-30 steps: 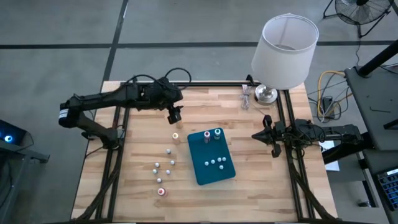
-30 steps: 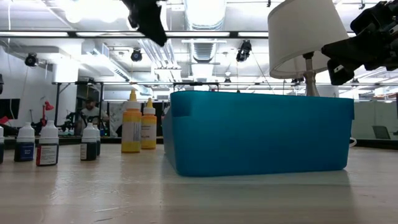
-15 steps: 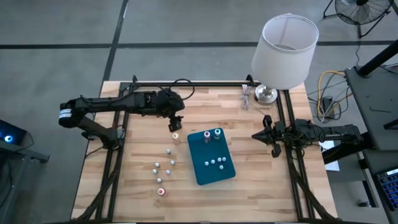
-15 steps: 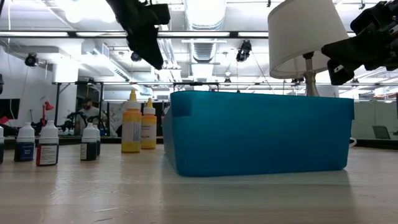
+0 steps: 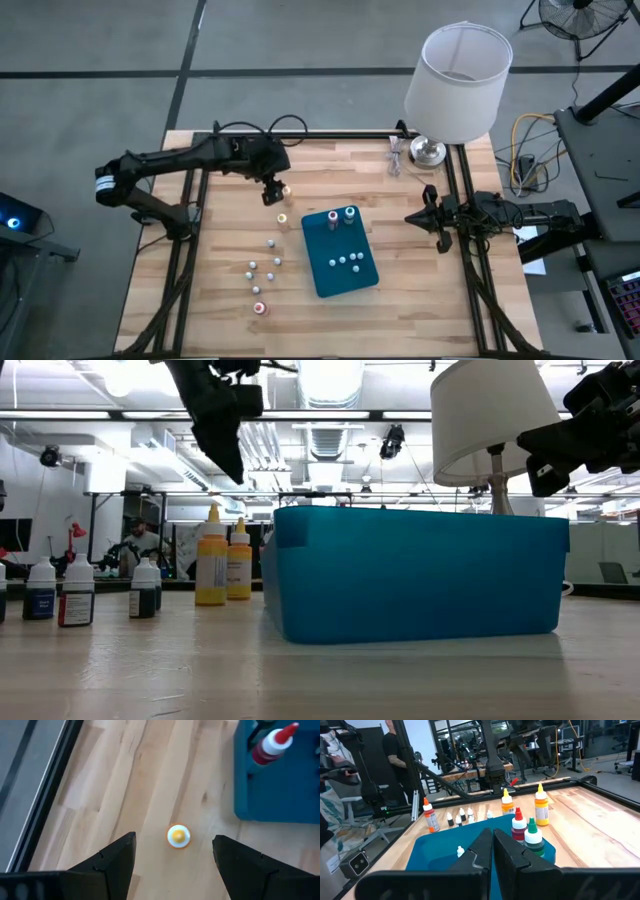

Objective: Pick & Place food coloring
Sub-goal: Put the top large yellow food coloring bottle into the blue bin

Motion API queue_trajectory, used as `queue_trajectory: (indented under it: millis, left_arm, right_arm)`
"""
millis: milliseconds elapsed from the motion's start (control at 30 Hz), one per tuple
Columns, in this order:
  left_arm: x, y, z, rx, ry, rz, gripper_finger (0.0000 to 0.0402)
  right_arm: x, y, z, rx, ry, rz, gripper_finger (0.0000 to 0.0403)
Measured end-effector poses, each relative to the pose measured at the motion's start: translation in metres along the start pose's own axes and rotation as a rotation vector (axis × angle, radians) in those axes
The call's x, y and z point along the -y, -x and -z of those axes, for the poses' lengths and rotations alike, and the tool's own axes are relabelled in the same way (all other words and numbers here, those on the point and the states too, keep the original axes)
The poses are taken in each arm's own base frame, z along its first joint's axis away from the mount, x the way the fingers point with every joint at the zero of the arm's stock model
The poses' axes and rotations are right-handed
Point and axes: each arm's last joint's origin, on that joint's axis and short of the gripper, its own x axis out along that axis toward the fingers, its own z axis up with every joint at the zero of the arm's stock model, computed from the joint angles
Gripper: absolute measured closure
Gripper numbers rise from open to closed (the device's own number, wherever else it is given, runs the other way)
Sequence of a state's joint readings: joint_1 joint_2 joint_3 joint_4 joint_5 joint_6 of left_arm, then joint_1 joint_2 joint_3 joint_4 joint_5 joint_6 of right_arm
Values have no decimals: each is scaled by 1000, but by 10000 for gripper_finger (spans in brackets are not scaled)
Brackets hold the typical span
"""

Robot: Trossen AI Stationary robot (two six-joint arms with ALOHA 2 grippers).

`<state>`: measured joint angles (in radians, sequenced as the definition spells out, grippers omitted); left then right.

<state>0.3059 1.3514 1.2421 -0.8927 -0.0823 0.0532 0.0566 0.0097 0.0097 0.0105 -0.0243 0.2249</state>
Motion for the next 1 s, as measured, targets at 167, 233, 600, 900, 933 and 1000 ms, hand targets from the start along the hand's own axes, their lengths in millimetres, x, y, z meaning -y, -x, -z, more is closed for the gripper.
queue_trajectory:
  millis: [167,233,600,900,933,1000]
  left_arm:
    - [-9,-6,1,-19,22,23,166]
    - [-11,-10,1,-37,8,21,166]
    - [-17,-42,1,-147,-124,35,166]
    - [-15,-66,1,-200,-131,94,166]
    - [-15,-66,1,-200,-124,101,166]
    - [-14,-69,0,-204,-119,119,166]
  right_arm:
    - [0,0,0,0,0,0,394]
    - [0,0,0,0,0,0,394]
    - [0,0,0,0,0,0,394]
    - [0,0,0,0,0,0,394]
    - [0,0,0,0,0,0,394]
    - [0,0,0,0,0,0,394]
